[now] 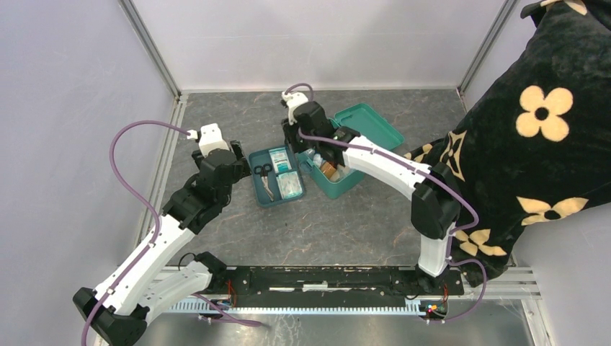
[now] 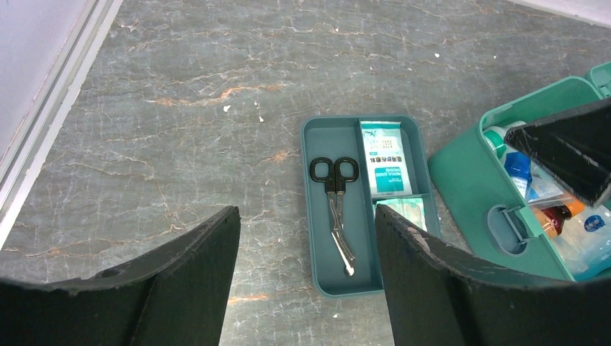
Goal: Organize the medicine kit
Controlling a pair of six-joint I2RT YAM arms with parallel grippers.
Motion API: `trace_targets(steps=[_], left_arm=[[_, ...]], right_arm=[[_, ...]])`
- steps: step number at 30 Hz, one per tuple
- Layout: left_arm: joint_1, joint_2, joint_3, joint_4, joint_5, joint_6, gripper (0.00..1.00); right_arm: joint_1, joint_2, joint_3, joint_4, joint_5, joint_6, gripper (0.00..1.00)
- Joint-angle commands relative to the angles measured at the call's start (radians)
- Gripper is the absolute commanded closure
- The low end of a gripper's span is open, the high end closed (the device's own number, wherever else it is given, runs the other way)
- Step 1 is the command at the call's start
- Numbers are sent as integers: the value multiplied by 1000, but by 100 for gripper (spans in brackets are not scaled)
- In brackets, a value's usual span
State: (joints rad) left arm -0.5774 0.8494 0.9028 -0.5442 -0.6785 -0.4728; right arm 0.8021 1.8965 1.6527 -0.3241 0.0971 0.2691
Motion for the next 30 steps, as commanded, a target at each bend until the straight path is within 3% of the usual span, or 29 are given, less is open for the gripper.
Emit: trace_targets(steps=[1,8,17,30], left_arm=[[8,-43,-3,25,-40,2,24],[8,-69,-10,24,-52,-1,23],[8,-59,-7,20,-44,-3,22],[11,-47,-2,19,-31,-4,22]], right_arm=[[98,-36,-97,154,56,73,64],[154,9,-217,264,35,205,62],[168,127,-162,228,82,228,62],[177,245,-85,216,110,201,71]])
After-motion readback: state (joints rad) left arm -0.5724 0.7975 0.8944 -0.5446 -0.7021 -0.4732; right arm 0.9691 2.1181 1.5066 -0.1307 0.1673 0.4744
